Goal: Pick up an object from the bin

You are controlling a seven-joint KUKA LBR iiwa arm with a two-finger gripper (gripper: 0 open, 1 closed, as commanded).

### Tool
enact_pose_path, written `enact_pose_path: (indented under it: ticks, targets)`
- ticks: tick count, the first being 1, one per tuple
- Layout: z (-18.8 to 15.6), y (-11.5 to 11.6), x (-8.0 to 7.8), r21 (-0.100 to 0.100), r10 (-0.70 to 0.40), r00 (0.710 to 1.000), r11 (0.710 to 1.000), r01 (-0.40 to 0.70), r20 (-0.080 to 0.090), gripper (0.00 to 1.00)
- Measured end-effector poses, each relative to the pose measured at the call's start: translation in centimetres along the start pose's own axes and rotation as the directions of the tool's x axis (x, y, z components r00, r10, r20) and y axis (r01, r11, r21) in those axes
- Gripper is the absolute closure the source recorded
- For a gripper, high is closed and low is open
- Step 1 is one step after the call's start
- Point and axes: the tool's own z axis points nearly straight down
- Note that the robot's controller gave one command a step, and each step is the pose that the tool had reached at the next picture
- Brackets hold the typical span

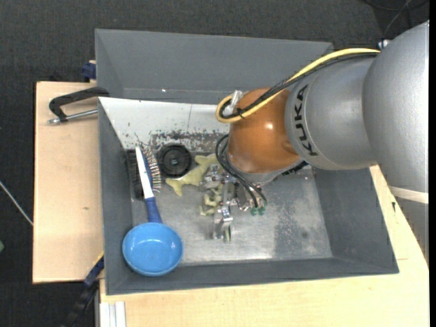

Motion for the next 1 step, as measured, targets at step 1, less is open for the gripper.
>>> enact_pose_path:
  ticks: [1]
  targets:
    - [0.03, -1.27, 0.12, -0.007, 0.044, 0.999, 0.999, -0.044, 0.009, 0.00]
